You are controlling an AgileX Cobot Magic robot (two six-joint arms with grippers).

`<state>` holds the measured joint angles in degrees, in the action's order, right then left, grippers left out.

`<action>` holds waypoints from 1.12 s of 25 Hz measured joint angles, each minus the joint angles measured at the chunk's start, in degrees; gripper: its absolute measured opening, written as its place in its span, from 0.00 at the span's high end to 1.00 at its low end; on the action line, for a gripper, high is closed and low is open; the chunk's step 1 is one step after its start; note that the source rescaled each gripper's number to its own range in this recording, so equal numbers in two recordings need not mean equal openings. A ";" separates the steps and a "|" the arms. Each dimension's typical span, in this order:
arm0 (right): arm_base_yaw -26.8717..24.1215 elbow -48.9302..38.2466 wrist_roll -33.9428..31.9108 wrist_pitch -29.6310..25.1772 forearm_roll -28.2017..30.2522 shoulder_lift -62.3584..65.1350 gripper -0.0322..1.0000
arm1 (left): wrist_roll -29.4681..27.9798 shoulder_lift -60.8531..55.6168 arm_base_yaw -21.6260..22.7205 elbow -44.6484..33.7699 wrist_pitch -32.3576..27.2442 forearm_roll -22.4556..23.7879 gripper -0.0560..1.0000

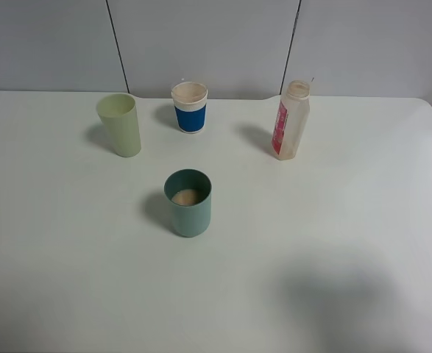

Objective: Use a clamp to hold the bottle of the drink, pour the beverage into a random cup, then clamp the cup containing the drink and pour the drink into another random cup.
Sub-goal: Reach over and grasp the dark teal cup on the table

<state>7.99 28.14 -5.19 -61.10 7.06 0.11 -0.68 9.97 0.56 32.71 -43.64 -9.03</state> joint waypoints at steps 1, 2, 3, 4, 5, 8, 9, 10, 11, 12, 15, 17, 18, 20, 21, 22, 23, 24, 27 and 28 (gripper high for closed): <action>0.00 0.00 0.00 0.00 0.00 0.00 0.00 | 1.26 2.16 0.00 0.05 2.24 -1.14 0.00; 0.00 0.00 0.00 0.00 0.00 0.00 0.00 | 1.26 2.16 0.00 0.05 2.24 -1.14 0.00; 0.00 0.00 0.00 0.00 0.00 0.00 0.00 | 2.30 3.62 0.00 0.10 3.14 -1.80 0.00; 0.00 0.00 0.00 0.00 0.00 0.00 0.00 | 3.84 5.06 0.00 0.11 4.06 -2.56 0.00; 0.00 0.00 0.00 0.00 0.00 0.00 0.00 | 5.98 7.46 0.00 0.11 5.20 -4.01 0.00; 0.00 0.00 0.00 0.00 0.00 0.00 0.00 | 11.98 12.52 0.00 0.11 6.08 -6.50 0.00; 0.00 0.00 0.00 0.00 0.00 0.00 0.00 | 13.69 13.95 0.00 0.11 6.08 -6.95 0.00; 0.00 0.00 0.00 0.00 0.00 0.00 0.00 | 14.91 15.03 0.00 0.11 6.08 -7.25 0.00; 0.00 0.00 0.00 0.00 0.00 0.00 0.00 | 16.00 16.32 0.00 0.11 6.08 -7.51 0.00; 0.00 0.00 0.00 0.00 0.00 0.00 0.00 | 20.00 19.97 0.00 -0.29 6.18 -8.68 0.00; 0.00 0.00 0.00 0.00 0.00 0.00 0.00 | 22.06 22.29 0.00 -1.30 6.33 -10.24 0.00; 0.00 0.00 0.00 0.00 0.00 0.00 0.00 | 23.88 24.08 0.00 -2.51 6.62 -12.03 0.00; 0.00 0.00 0.00 0.00 0.00 0.00 0.00 | 26.18 25.76 0.00 -3.88 7.19 -14.35 0.00; 0.00 0.00 0.00 0.00 0.00 0.00 0.00 | 35.13 30.56 0.00 -6.64 9.70 -24.02 0.00; 0.00 0.00 0.00 0.00 0.00 0.00 0.00 | 37.06 31.24 0.00 -6.98 10.13 -25.93 0.00; 0.00 0.00 0.00 0.00 0.00 0.00 0.00 | 37.06 31.24 0.00 -6.98 10.13 -25.93 0.00; 0.00 0.00 0.00 0.00 0.00 0.00 0.00 | 39.02 31.82 0.00 -7.19 10.60 -27.84 0.00; 0.00 0.00 0.00 0.00 0.00 0.00 0.00 | 40.93 32.55 0.00 -7.30 10.87 -30.03 0.00; 0.00 0.00 0.00 0.00 0.00 0.00 0.00 | 48.43 33.50 -0.46 -7.56 11.91 -34.44 0.00; 0.00 0.00 0.00 0.00 0.00 0.00 0.00 | 50.17 33.50 -1.67 -7.56 12.23 -34.68 0.00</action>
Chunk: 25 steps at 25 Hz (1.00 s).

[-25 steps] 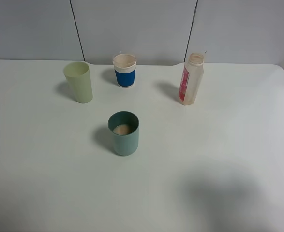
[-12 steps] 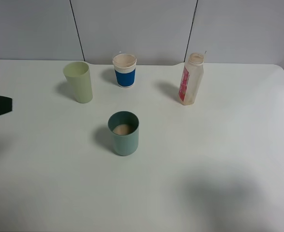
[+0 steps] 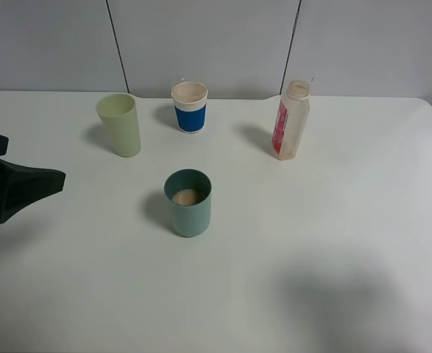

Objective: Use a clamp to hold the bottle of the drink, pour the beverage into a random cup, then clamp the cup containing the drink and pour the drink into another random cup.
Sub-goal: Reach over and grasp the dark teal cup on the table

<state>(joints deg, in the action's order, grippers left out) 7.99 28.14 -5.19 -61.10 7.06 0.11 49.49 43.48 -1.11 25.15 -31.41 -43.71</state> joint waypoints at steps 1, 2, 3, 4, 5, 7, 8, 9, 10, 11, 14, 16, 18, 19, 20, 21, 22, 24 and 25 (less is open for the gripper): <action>0.00 0.00 0.00 0.00 0.00 0.00 0.00 | -0.78 -0.13 -3.55 0.00 0.74 3.20 0.00; 0.00 0.00 0.00 0.00 0.00 0.00 0.00 | -3.81 -0.31 -7.84 -0.02 2.29 7.80 0.00; 0.00 0.00 0.00 0.00 0.00 0.00 0.00 | -5.86 -0.31 -10.08 -0.02 3.74 9.92 0.00; 0.00 0.00 0.00 0.00 0.00 0.00 0.00 | -11.63 -0.25 -14.48 -0.02 6.88 13.97 0.00; 0.00 0.00 0.00 0.00 0.00 0.00 0.00 | -15.41 0.09 -16.61 -0.02 8.59 16.46 0.00; 0.00 0.00 0.00 0.00 0.00 0.00 0.00 | -18.83 0.56 -18.70 -0.02 9.69 18.35 0.00; 0.00 0.00 0.00 0.00 0.00 0.00 0.00 | -21.82 1.20 -20.76 -0.02 10.83 20.85 0.00; 0.00 0.00 0.00 0.00 0.00 0.00 0.00 | -24.30 1.60 -21.77 -0.02 11.61 22.60 0.00; 0.00 0.00 0.00 0.00 0.00 0.00 0.00 | -26.21 2.11 -23.09 -0.02 11.88 23.50 0.00; 0.00 0.00 0.00 0.00 0.00 0.00 0.00 | -28.13 2.38 -23.76 -0.02 12.35 24.85 0.00; 0.00 0.00 0.00 0.00 0.00 0.00 0.00 | -35.76 4.57 -27.92 -0.02 14.20 30.35 0.00; 0.00 0.00 0.00 0.00 0.00 0.00 0.00 | -39.60 7.17 -30.66 -0.02 15.68 32.61 0.00; 0.00 0.00 0.00 0.00 0.00 0.00 0.00 | -41.49 11.90 -32.39 -0.14 20.36 33.59 0.00; 0.00 0.00 0.00 0.00 0.00 0.00 0.00 | -41.77 12.83 -32.41 -0.41 22.02 33.83 0.00; 0.00 0.00 0.00 0.00 0.00 0.00 0.00 | -42.26 13.78 -32.69 -0.79 24.49 34.42 0.00; 0.00 0.00 0.00 0.00 0.00 0.00 0.00 | -43.04 14.46 -33.07 -1.22 26.15 35.32 0.00; 0.00 0.00 0.00 0.00 0.00 0.00 0.00 | -44.09 15.09 -33.62 -1.72 28.79 36.57 0.00; 0.00 0.00 0.00 0.00 0.00 0.00 0.00 | -46.13 15.97 -34.57 -2.65 32.14 38.58 0.00; 0.00 0.00 0.00 0.00 0.00 0.00 0.00 | -47.20 16.37 -34.95 -3.23 33.49 39.40 0.00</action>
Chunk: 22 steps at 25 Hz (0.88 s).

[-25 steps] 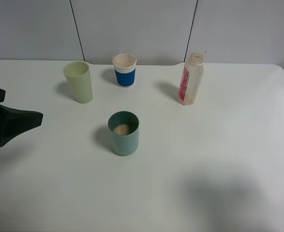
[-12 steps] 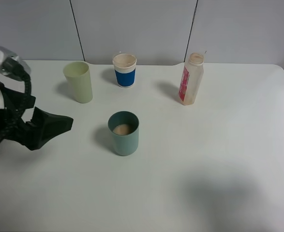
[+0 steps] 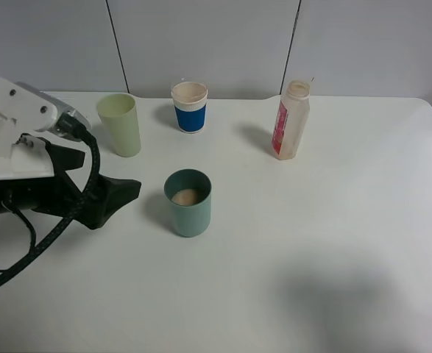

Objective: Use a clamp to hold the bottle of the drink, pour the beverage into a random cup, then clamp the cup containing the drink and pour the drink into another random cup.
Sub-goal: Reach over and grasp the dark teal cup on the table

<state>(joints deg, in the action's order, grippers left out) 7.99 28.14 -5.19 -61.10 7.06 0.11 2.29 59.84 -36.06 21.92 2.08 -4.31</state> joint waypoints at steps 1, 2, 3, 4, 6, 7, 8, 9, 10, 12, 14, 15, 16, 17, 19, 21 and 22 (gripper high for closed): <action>0.00 0.00 0.00 0.00 0.00 0.00 0.00 | -1.88 0.93 -0.65 -0.84 1.82 0.97 0.00; 0.00 0.00 0.00 0.00 0.00 0.00 0.00 | -3.69 1.36 -0.77 -1.82 2.73 1.43 0.00; 0.00 0.00 0.00 0.00 0.00 0.00 0.00 | -3.69 1.36 -0.77 -1.82 2.73 1.43 0.00; 0.00 0.00 0.00 0.00 0.00 0.00 0.00 | -4.36 1.77 -0.82 -2.74 3.89 1.62 0.00; 0.00 0.00 0.00 0.00 0.00 0.00 0.00 | -4.67 1.79 -0.82 -3.77 6.47 1.90 0.00; 0.00 0.00 0.00 0.00 0.00 0.00 0.00 | -5.59 1.79 -0.82 -5.20 9.73 2.94 0.00; 0.00 0.00 0.00 0.00 0.00 0.00 0.00 | -6.22 1.79 -0.82 -6.00 11.27 3.92 0.00; 0.00 0.00 0.00 0.00 0.00 0.00 0.00 | -7.39 1.79 -0.82 -6.81 12.96 5.15 0.00; 0.00 0.00 0.00 0.00 0.00 0.00 0.00 | -8.80 1.79 -0.82 -7.56 13.97 6.43 0.00; 0.00 0.00 0.00 0.00 0.00 0.00 0.00 | -11.84 1.85 -0.82 -8.56 15.57 8.49 0.00; 0.00 0.00 0.00 0.00 0.00 0.00 0.00 | -16.02 2.48 -0.82 -9.80 17.53 10.34 0.00; 0.00 0.00 0.00 0.00 0.00 0.00 0.00 | -16.02 2.48 -0.82 -9.80 17.53 10.34 0.00; 0.00 0.00 0.00 0.00 0.00 0.00 0.00 | -18.80 3.89 -0.89 -11.04 19.91 11.54 0.00; 0.00 0.00 0.00 0.00 0.00 0.00 0.00 | -19.64 4.68 -0.89 -11.64 21.22 11.79 0.00; 0.00 0.00 0.00 0.00 0.00 0.00 0.00 | -20.14 7.29 -0.89 -12.66 24.28 12.04 0.00; 0.00 0.00 0.00 0.00 0.00 0.00 0.00 | -20.14 9.97 -0.89 -12.88 27.38 12.22 0.00; 0.00 0.00 0.00 0.00 0.00 0.00 0.00 | -19.90 11.57 -0.89 -12.88 29.23 12.29 0.00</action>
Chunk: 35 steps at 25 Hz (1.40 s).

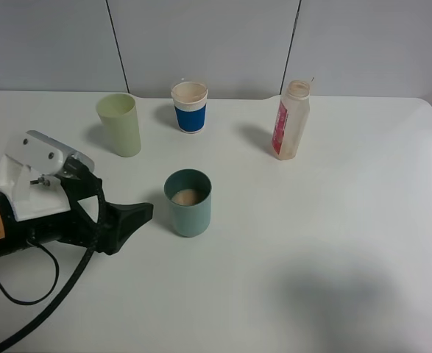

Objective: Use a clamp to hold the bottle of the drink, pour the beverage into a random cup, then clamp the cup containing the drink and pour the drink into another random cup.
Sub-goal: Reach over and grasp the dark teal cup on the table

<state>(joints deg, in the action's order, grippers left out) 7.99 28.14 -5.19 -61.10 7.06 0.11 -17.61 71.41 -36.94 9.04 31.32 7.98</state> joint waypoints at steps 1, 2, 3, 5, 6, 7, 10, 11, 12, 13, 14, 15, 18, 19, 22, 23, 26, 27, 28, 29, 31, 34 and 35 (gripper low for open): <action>0.00 0.00 0.00 0.00 0.00 0.00 0.00 | 0.62 1.69 0.00 0.00 2.02 0.05 0.00; 0.00 0.00 0.00 0.00 0.00 0.00 0.00 | 1.05 3.41 0.00 0.00 3.84 0.05 0.00; 0.00 0.00 0.00 0.00 0.00 0.00 0.00 | 1.59 4.89 0.00 0.00 6.08 0.05 0.00; 0.00 0.00 0.00 0.00 0.00 0.00 0.00 | 2.57 8.29 0.00 0.00 10.09 0.05 0.00; 0.00 0.00 0.00 0.00 0.00 0.00 0.00 | 3.11 10.17 0.00 0.00 12.24 0.05 0.00; 0.00 0.00 0.00 0.00 0.00 0.00 0.00 | 3.43 12.28 0.00 0.00 14.58 0.06 0.00; 0.00 0.00 0.00 0.00 0.00 0.00 0.00 | 3.62 15.07 0.00 -0.12 17.68 0.06 0.00; 0.00 0.00 0.00 0.00 0.00 0.00 0.00 | 3.62 15.07 0.00 -0.12 17.68 0.06 0.00; 0.00 0.00 0.00 0.00 0.00 0.00 0.00 | 3.69 16.82 0.00 -0.20 19.48 0.06 0.00; 0.00 0.00 0.00 0.00 0.00 0.00 0.00 | 3.74 17.96 0.00 -0.20 20.77 0.11 0.00; 0.00 0.00 0.00 0.00 0.00 0.00 0.00 | 3.74 20.61 0.00 -0.20 24.03 0.47 0.00; 0.00 0.00 0.00 0.00 0.00 0.00 0.00 | 3.87 21.98 0.00 -0.20 25.51 1.40 0.00; 0.00 0.00 0.00 0.00 0.00 0.00 0.00 | 4.72 23.87 0.00 -0.20 27.63 1.77 0.00; 0.00 0.00 0.00 0.00 0.00 0.00 0.00 | 5.37 24.58 0.00 -0.20 28.55 1.77 0.00; 0.00 0.00 0.00 0.00 0.00 0.00 0.00 | 6.70 25.70 0.00 -0.20 30.28 1.77 0.00; 0.00 0.00 0.00 0.00 0.00 0.00 0.00 | 7.19 26.05 0.00 -0.20 30.85 1.77 0.00; 0.00 0.00 0.00 0.00 0.00 0.00 0.00 | 8.58 27.13 0.00 -0.20 32.39 1.77 0.00; 0.00 0.00 0.00 0.00 0.00 0.00 0.00 | 9.40 28.08 0.00 -0.20 33.49 1.77 0.00; 0.00 0.00 0.00 0.00 0.00 0.00 0.00 | 10.28 29.61 0.00 -0.20 35.20 1.77 0.00; 0.00 0.00 0.00 0.00 0.00 0.00 0.00 | 10.78 31.67 0.00 -0.20 36.76 1.79 0.00; 0.00 0.00 0.00 0.00 0.00 0.00 0.00 | 10.89 33.69 0.00 -0.20 37.57 1.79 0.00; 0.00 0.00 0.00 0.00 0.00 0.00 0.00 | 11.11 35.52 0.00 -0.20 37.70 1.79 0.00; 0.00 0.00 0.00 0.00 0.00 0.00 0.00 | 11.30 36.99 0.00 -0.20 37.70 1.79 0.00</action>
<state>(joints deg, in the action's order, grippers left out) 7.99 28.14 -5.19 -61.10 7.06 0.11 -6.31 108.40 -36.94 8.85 69.01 9.77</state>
